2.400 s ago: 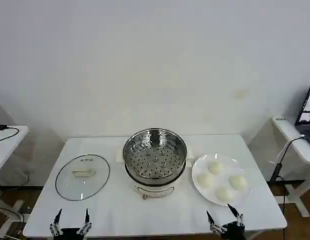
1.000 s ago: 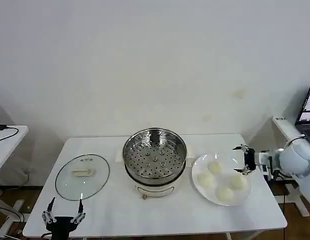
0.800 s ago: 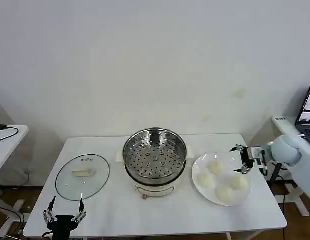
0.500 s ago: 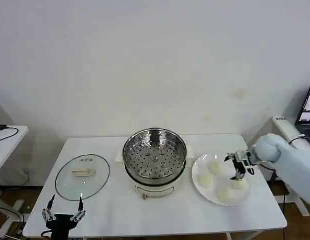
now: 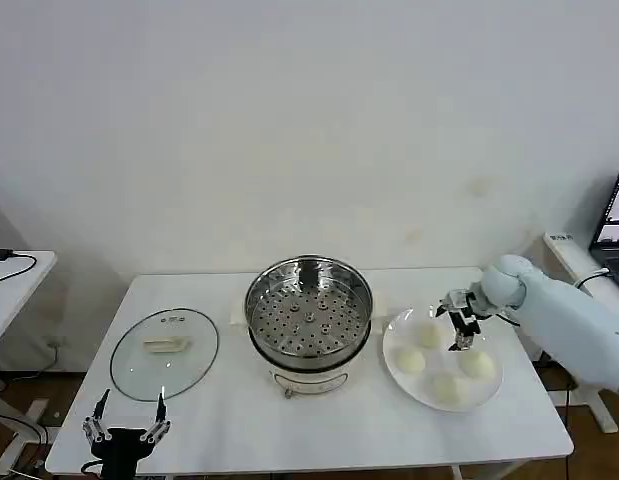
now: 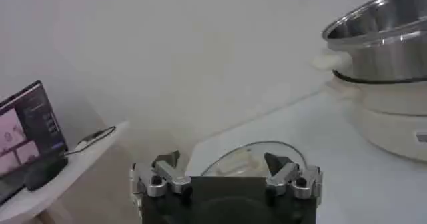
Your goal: Take steamed baozi put them in steamer then cover it.
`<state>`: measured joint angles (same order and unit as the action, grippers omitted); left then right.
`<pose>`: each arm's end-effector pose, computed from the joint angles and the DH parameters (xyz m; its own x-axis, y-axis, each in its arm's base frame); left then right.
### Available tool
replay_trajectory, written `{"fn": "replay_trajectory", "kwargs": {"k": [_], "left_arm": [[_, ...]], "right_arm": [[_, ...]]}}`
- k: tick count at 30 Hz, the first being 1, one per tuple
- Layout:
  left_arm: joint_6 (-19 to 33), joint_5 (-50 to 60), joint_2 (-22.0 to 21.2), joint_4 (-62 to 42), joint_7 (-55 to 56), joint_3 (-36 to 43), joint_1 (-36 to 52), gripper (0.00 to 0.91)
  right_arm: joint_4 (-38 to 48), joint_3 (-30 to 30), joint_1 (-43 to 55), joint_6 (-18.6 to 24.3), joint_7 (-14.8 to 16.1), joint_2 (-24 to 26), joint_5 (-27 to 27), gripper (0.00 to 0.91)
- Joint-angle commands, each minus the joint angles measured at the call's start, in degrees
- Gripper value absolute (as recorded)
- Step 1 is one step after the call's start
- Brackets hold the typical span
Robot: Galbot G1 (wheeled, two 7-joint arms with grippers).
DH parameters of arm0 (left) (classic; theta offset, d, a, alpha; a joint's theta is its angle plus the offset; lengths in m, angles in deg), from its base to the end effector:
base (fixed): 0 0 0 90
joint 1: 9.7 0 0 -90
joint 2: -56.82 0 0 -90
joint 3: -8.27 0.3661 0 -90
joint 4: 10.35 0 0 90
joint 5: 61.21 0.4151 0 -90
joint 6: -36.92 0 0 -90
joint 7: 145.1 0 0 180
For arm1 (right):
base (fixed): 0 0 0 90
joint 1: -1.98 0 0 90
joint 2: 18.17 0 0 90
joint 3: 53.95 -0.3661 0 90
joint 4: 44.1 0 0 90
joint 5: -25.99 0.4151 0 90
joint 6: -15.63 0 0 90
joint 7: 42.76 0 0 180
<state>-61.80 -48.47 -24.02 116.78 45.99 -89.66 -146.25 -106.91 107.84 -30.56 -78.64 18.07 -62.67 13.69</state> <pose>0.1479 0.0635 -0.3114 -0.9476 -0.2491 0.2001 -0.1324 0.8761 0.4637 0.6014 -0.1506 -0.2468 -0.2193 -0.1067 0.9698 -0.9584 -0.1624 -0.2346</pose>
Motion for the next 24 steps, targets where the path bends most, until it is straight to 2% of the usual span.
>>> {"fn": "replay_trajectory", "kwargs": {"k": [1, 23, 24], "left_arm": [[0.0, 0.1, 0.0, 0.0, 0.0, -0.1, 0.0, 0.907], [0.5, 0.0, 0.1, -0.7, 0.1, -0.3, 0.0, 0.907], [0.6, 0.0, 0.1, -0.7, 0.1, -0.3, -0.1, 0.907]], "right_arm": [[3.5, 1.9, 1.6, 0.0, 0.0, -2.7, -0.5, 0.907], [7.9, 2.5, 1.0, 0.3, -1.7, -6.2, -1.6, 0.907], [8.0, 2.5, 1.0, 0.3, -1.9, -6.3, -1.5, 0.887]]}}
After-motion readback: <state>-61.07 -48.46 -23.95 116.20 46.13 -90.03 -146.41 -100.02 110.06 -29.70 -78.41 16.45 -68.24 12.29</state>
